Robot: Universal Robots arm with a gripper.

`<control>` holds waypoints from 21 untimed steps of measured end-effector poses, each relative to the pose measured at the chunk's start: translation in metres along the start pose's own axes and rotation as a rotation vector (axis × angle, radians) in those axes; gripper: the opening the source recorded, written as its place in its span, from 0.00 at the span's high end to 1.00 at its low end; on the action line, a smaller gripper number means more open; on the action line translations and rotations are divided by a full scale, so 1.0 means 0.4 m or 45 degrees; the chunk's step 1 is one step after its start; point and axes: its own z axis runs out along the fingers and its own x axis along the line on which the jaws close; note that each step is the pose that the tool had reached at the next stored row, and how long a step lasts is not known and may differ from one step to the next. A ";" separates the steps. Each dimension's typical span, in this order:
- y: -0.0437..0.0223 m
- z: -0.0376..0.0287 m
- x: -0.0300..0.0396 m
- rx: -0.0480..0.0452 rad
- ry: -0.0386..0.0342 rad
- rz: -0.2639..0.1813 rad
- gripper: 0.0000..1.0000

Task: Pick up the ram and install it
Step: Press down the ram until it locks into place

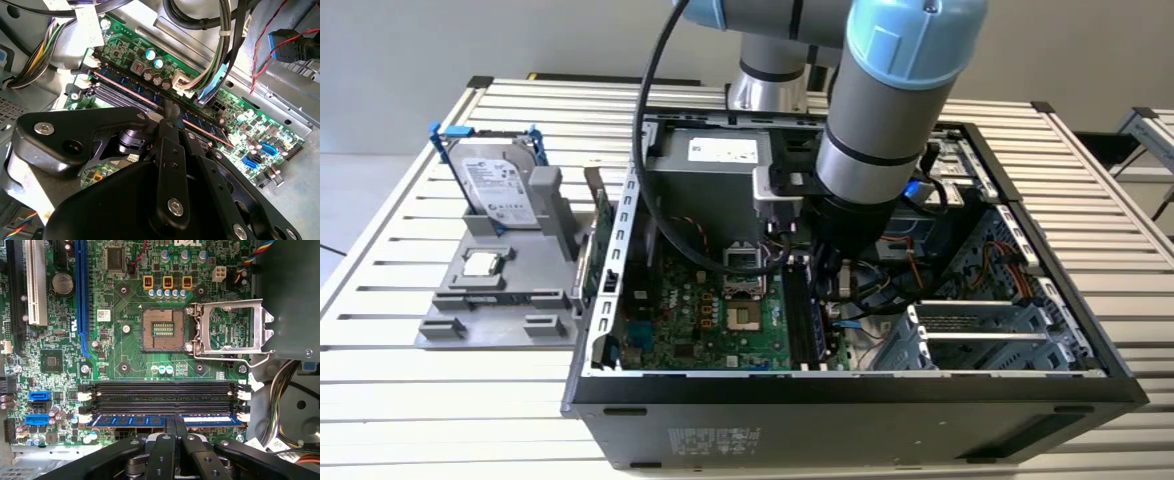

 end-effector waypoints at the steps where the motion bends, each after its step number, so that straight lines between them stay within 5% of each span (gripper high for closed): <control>1: 0.000 0.002 0.000 0.000 0.0000 0.000 1.00; 10: 0.000 0.019 0.000 0.000 0.0000 0.000 1.00; 21: 0.000 0.020 0.000 0.000 0.0001 0.000 1.00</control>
